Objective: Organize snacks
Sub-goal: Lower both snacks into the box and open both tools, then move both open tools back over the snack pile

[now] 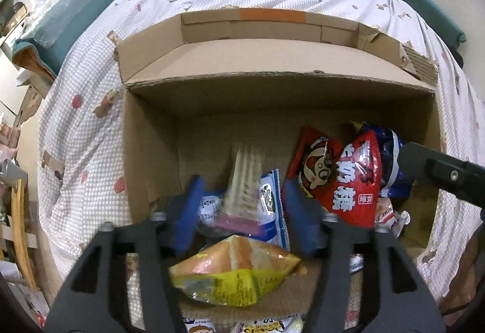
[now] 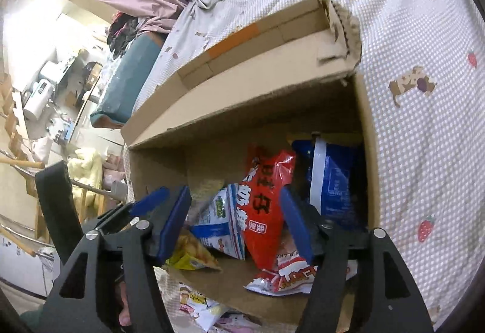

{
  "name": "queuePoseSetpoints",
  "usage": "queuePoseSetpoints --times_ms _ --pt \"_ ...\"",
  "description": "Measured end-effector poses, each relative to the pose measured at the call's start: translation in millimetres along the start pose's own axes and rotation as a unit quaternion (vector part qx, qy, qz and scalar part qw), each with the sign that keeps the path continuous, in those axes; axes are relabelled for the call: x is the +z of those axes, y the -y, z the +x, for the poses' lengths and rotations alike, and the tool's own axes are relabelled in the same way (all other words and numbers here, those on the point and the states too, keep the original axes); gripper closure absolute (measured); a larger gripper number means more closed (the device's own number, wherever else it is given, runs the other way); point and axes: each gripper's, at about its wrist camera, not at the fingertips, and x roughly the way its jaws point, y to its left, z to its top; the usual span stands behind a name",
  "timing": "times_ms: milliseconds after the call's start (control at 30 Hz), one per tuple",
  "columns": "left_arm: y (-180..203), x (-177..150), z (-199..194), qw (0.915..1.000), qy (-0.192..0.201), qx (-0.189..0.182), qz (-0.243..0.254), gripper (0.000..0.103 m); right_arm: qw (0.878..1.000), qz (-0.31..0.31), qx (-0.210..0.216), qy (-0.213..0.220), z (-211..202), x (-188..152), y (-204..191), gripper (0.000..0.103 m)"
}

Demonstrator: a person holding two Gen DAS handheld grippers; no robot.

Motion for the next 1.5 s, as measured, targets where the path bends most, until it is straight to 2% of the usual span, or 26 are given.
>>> queuePoseSetpoints --times_ms 67,133,200,400,633,767,1000,1067,1100,1233,1500 --pt "0.7 -0.7 -4.0 1.0000 0.003 0.000 0.003 0.029 1.000 0.002 0.002 -0.001 -3.4 -1.1 1.4 0.038" --pt "0.5 -0.8 -6.5 1.0000 0.001 0.002 0.001 0.026 1.000 0.008 0.002 -0.005 -2.1 1.2 4.2 0.034" --pt "-1.3 -0.1 -8.7 1.0000 -0.001 0.000 -0.007 0.026 1.000 0.011 0.000 -0.010 -6.5 -4.3 9.3 0.030" --pt "-5.5 -6.5 -16.6 0.9998 -0.001 0.005 -0.018 0.026 1.000 0.006 -0.012 -0.008 -16.9 -11.9 11.4 0.030" --pt "-8.2 -22.5 -41.3 0.9993 0.032 0.015 -0.013 0.026 1.000 0.006 -0.019 -0.004 -31.3 -25.1 8.8 0.030" --pt "-14.8 -36.3 -55.7 0.9987 0.043 0.005 -0.026 0.026 1.000 -0.010 -0.026 -0.001 -42.0 -36.3 1.7 0.030" --pt "-28.7 -67.6 -79.4 0.9978 0.055 -0.007 -0.036 0.025 0.999 -0.023 -0.039 -0.005 -57.5 -70.9 -0.5 0.030" --pt "-35.7 -77.5 -85.5 0.9973 0.055 -0.010 -0.048 0.009 0.999 -0.025 -0.043 -0.011 -61.4 -82.8 0.7 0.030" --pt "-40.7 -83.0 -88.4 0.9967 0.055 -0.013 -0.057 0.006 0.999 -0.024 -0.044 -0.012 -62.3 -86.9 1.2 0.030" --pt "-53.1 -106.0 -94.0 0.9961 0.041 -0.024 -0.074 0.006 0.999 -0.008 -0.037 -0.022 -70.4 -110.3 8.5 0.030" --pt "-82.9 -141.0 -81.8 0.9940 0.009 0.007 -0.109 0.006 0.998 0.017 -0.031 -0.054 -71.9 -153.9 18.5 0.030"
